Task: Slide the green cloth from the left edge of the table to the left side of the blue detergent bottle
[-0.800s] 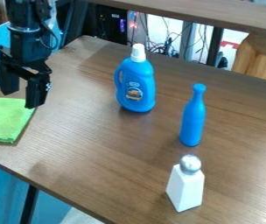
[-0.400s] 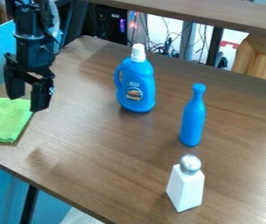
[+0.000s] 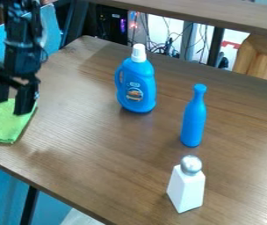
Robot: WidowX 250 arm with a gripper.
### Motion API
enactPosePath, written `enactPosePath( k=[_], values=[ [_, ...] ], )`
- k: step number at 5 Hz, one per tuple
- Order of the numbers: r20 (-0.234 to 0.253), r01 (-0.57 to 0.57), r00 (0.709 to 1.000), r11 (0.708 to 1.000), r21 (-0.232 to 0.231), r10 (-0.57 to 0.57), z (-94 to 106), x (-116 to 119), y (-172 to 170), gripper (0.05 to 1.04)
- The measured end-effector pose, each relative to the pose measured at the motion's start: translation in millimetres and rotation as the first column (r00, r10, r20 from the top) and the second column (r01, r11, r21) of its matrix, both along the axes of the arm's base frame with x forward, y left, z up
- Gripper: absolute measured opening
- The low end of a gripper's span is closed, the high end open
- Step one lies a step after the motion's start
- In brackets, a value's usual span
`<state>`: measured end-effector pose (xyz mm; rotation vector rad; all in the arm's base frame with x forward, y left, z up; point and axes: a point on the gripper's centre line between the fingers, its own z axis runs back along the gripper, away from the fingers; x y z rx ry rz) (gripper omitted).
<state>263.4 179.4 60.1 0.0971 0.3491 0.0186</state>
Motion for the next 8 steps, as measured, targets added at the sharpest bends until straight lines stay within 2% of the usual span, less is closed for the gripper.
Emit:
enactPosePath(
  k=[1,2,3,4,5,6,7,8],
  values=[
    [-0.163,-0.034,0.986,0.999,-0.007,0.032,-24.9,-11.4,5.4,1.001],
    [-0.247,-0.081,0.966,0.996,-0.024,0.073,-37.3,-19.4,14.5,1.001],
    [-0.265,-0.095,0.961,0.995,-0.032,0.083,-36.0,-18.6,20.0,1.001],
    [-0.238,-0.089,0.968,0.995,-0.040,0.077,-35.3,-14.6,24.2,1.001],
    [-0.164,-0.012,0.987,0.998,-0.067,0.001,-37.3,1.6,21.4,1.001],
    [-0.033,0.175,0.984,0.984,-0.047,-0.176,-30.0,50.6,0.2,1.001],
    [0.011,0.282,0.959,0.958,-0.059,-0.282,-31.6,87.5,-27.0,1.001],
    [0.064,0.309,0.950,0.947,-0.084,-0.304,-32.1,112.7,-29.3,1.001]
  ],
)
